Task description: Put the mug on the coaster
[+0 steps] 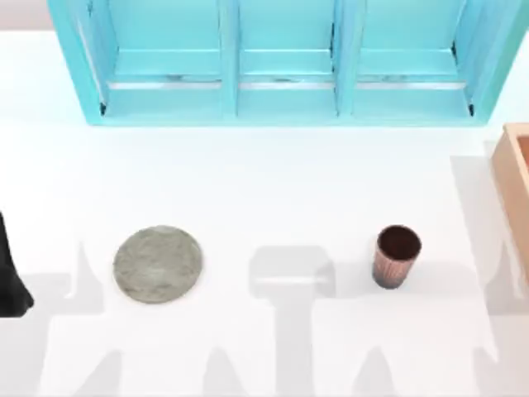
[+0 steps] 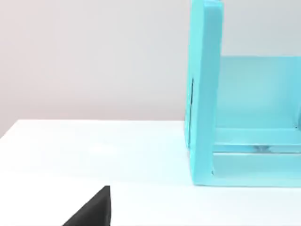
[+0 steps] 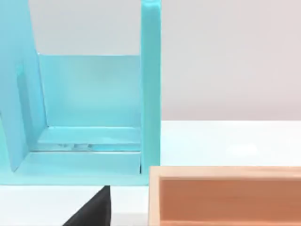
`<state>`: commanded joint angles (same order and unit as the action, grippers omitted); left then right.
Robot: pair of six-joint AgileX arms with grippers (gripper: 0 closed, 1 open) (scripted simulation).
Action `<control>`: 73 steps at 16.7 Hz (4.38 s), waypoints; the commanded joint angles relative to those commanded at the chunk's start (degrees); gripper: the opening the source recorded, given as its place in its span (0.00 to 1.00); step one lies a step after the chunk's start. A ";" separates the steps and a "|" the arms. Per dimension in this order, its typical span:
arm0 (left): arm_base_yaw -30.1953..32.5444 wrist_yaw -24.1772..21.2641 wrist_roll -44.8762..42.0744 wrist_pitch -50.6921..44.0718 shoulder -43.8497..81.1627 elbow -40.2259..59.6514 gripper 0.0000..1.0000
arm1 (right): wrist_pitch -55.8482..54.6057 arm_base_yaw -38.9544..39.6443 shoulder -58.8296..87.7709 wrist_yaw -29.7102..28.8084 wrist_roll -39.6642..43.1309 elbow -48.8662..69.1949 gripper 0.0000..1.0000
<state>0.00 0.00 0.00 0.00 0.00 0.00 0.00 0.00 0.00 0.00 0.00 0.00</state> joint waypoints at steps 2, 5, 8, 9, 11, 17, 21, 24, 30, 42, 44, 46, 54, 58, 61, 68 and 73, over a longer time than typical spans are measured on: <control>0.00 0.00 0.00 0.00 0.00 0.00 1.00 | 0.00 0.00 0.00 0.00 0.00 0.00 1.00; 1.36 0.06 -2.35 -2.82 3.13 2.08 1.00 | 0.00 0.00 0.00 0.00 0.00 0.00 1.00; 4.68 0.27 -7.81 -9.69 11.67 8.42 1.00 | 0.00 0.00 0.00 0.00 0.00 0.00 1.00; 6.06 0.35 -9.97 -12.53 15.37 11.40 1.00 | 0.00 0.00 0.00 0.00 0.00 0.00 1.00; 9.22 0.41 -14.56 -18.84 23.98 19.02 1.00 | 0.00 0.00 0.00 0.00 0.00 0.00 1.00; 20.27 -0.66 -27.44 -39.09 54.38 51.71 1.00 | 0.00 0.00 0.00 0.00 0.00 0.00 1.00; 28.00 -2.51 -33.86 -52.05 76.09 79.11 1.00 | 0.00 0.00 0.00 0.00 0.00 0.00 1.00; 33.46 -4.13 -37.37 -61.32 92.46 100.14 1.00 | 0.00 0.00 0.00 0.00 0.00 0.00 1.00; 42.45 -6.82 -41.40 -78.84 123.57 137.21 1.00 | 0.00 0.00 0.00 0.00 0.00 0.00 1.00; 48.88 -8.26 -42.54 -95.44 152.25 166.13 1.00 | 0.00 0.00 0.00 0.00 0.00 0.00 1.00; 48.88 -8.26 -42.54 -95.44 152.25 166.13 1.00 | 0.00 0.00 0.00 0.00 0.00 0.00 1.00; 48.60 -8.22 -42.53 -95.20 152.40 165.87 1.00 | 0.00 0.00 0.00 0.00 0.00 0.00 1.00; 49.67 -8.06 -41.75 -77.95 148.67 144.61 1.00 | 0.00 0.00 0.00 0.00 0.00 0.00 1.00; 50.19 -7.96 -41.22 -68.94 147.15 134.43 1.00 | 0.00 0.00 0.00 0.00 0.00 0.00 1.00; 50.30 -7.94 -41.13 -67.53 146.92 132.96 1.00 | 0.00 0.00 0.00 0.00 0.00 0.00 1.00; 50.30 -7.94 -41.13 -67.53 146.92 132.96 0.62 | 0.00 0.00 0.00 0.00 0.00 0.00 1.00; 50.30 -7.94 -41.13 -67.53 146.92 132.96 0.25 | 0.00 0.00 0.00 0.00 0.00 0.00 1.00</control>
<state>50.30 -7.94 -41.13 -67.53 146.92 132.96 0.00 0.00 0.00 0.00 0.00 0.00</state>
